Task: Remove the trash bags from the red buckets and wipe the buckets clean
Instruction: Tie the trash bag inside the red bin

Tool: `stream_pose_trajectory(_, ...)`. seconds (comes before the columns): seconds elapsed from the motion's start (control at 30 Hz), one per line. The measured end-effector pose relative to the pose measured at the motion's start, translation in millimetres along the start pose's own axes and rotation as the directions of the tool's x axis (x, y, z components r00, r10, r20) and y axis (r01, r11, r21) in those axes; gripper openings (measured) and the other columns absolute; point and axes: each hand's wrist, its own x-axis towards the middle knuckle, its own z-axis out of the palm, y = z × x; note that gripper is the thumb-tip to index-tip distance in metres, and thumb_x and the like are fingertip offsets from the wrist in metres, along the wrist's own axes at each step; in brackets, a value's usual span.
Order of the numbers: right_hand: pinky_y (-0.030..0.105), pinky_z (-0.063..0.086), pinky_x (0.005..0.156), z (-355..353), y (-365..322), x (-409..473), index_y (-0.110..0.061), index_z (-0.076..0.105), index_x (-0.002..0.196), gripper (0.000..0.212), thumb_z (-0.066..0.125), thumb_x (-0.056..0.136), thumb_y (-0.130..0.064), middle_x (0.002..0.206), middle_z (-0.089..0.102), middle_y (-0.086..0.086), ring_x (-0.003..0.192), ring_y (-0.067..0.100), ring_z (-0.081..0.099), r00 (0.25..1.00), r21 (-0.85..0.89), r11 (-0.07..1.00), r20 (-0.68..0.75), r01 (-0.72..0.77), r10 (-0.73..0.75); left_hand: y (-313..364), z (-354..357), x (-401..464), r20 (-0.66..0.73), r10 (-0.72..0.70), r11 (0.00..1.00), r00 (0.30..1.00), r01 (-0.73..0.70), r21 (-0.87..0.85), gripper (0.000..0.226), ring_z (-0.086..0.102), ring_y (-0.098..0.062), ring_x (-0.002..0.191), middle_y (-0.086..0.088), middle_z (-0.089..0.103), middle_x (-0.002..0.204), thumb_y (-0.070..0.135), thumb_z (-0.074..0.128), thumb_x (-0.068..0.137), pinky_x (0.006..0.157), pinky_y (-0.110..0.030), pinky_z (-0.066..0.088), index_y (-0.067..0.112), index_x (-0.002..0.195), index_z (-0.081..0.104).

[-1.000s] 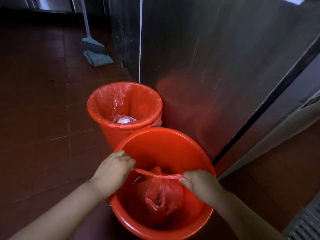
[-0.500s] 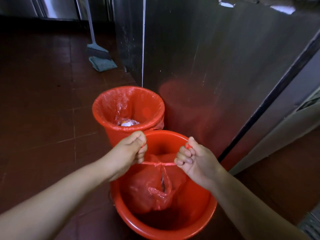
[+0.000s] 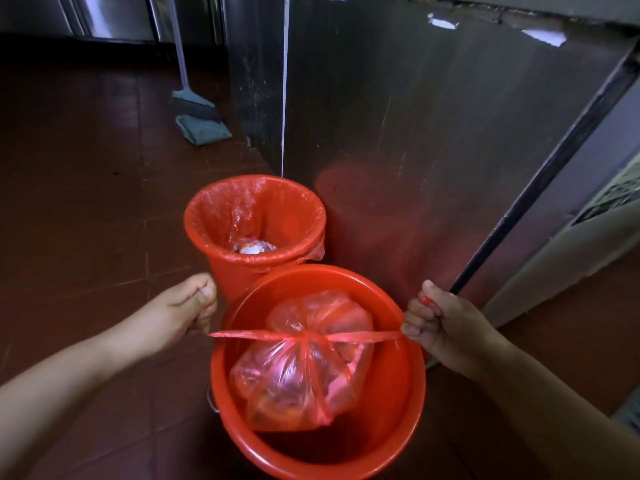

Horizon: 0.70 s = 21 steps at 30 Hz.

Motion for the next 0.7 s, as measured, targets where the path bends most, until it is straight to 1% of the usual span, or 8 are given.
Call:
stream_pose_trajectory(0.07,0.029,0.038,0.056,3.1,-2.8,1.4,-0.016,0.037,0.052,0.048,0.035,0.099,-0.022,0.051,0.034,0.001,0.043,0.011,0.032,1.0,-0.052,0.998,-0.006,0.022,-0.023,2.4,9.1,1.3,-0.037,-0.036,0.999,0.999,0.037,0.025,0.029,0.03,-0.009,0.048,0.004,0.036,0.055,0.028,0.037,0.09,0.047,-0.024,0.03,0.005,0.073,0.036)
stream_pose_trajectory(0.13,0.033,0.046,0.064,10.8,-8.7,1.6,-0.011,0.038,0.055,0.047,0.033,0.101,-0.02,0.057,0.045,0.007,0.048,0.014,0.046,0.998,-0.123,0.99,0.014,0.063,-0.062,6.4,17.2,1.9,-0.068,-0.196,0.975,0.978,0.187,-0.123,0.033,0.025,-0.011,0.046,0.002,0.033,0.054,0.022,0.034,0.1,0.044,-0.025,0.025,0.011,0.069,0.039)
stream_pose_trajectory(0.23,0.027,0.052,0.068,29.5,-16.3,3.1,0.0,0.053,0.066,0.041,0.037,0.098,-0.021,0.076,0.059,0.014,0.066,0.015,0.063,0.983,-0.342,0.925,0.14,0.164,-0.122,22.6,33.6,2.2,0.13,-0.499,0.72,0.857,0.493,-0.488,0.032,0.022,-0.008,0.037,0.002,0.03,0.051,0.014,0.042,0.094,0.032,-0.016,0.021,0.014,0.063,0.045)
stream_pose_trajectory(0.3,0.018,0.043,0.058,45.9,-14.9,5.8,-0.007,0.063,0.068,0.04,0.047,0.094,-0.032,0.065,0.053,0.004,0.059,0.009,0.052,0.965,-0.559,0.791,0.215,0.249,-0.152,35.0,52.2,4.6,0.278,-0.538,0.566,0.796,0.585,-0.58,0.017,0.021,-0.005,0.032,0.004,0.028,0.046,0.014,0.052,0.083,0.029,-0.012,0.02,0.007,0.069,0.057)
stream_pose_trajectory(0.33,0.018,0.036,0.053,54.9,-13.2,7.4,-0.005,0.062,0.068,0.041,0.049,0.091,-0.037,0.059,0.046,0.002,0.054,0.009,0.043,0.956,-0.62,0.731,0.242,0.283,-0.165,38.0,62.2,5.9,0.317,-0.53,0.543,0.787,0.601,-0.586,0.014,0.02,-0.004,0.031,0.004,0.027,0.045,0.014,0.054,0.08,0.028,-0.011,0.019,0.002,0.077,0.062)
stream_pose_trajectory(0.4,0.019,0.028,0.049,72.0,-9.9,11.9,-0.001,0.054,0.068,0.045,0.047,0.087,-0.041,0.061,0.04,0.003,0.051,0.008,0.033,0.937,-0.66,0.667,0.289,0.345,-0.198,41.0,81.1,8.0,0.359,-0.5,0.568,0.788,0.611,-0.552,0.024,0.019,-0.003,0.031,0.005,0.026,0.043,0.013,0.055,0.078,0.03,-0.01,0.017,0.001,0.092,0.07)
stream_pose_trajectory(0.5,0.014,0.03,0.049,89.0,-4.6,18.8,-0.019,0.053,0.054,0.044,0.048,0.096,-0.033,0.067,0.045,-0.012,0.051,0.004,0.032,0.907,-0.64,0.645,0.343,0.416,-0.245,44.9,99.1,9.4,0.391,-0.473,0.6,0.79,0.613,-0.514,0.021,0.019,-0.003,0.032,0.006,0.027,0.042,0.015,0.06,0.073,0.031,-0.011,0.017,0.017,0.085,0.078)
stream_pose_trajectory(0.7,0.015,0.025,0.041,82.1,11.4,27.0,-0.015,0.055,0.063,0.039,0.045,0.098,-0.031,0.059,0.045,-0.005,0.045,0.004,0.03,0.954,-0.424,0.858,0.198,0.291,-0.226,42.9,102.4,12.3,0.381,-0.457,0.608,0.804,0.595,-0.525,0.015,0.019,-0.003,0.03,0.006,0.026,0.04,0.019,0.06,0.076,0.03,-0.011,0.016,0.012,0.067,0.069)
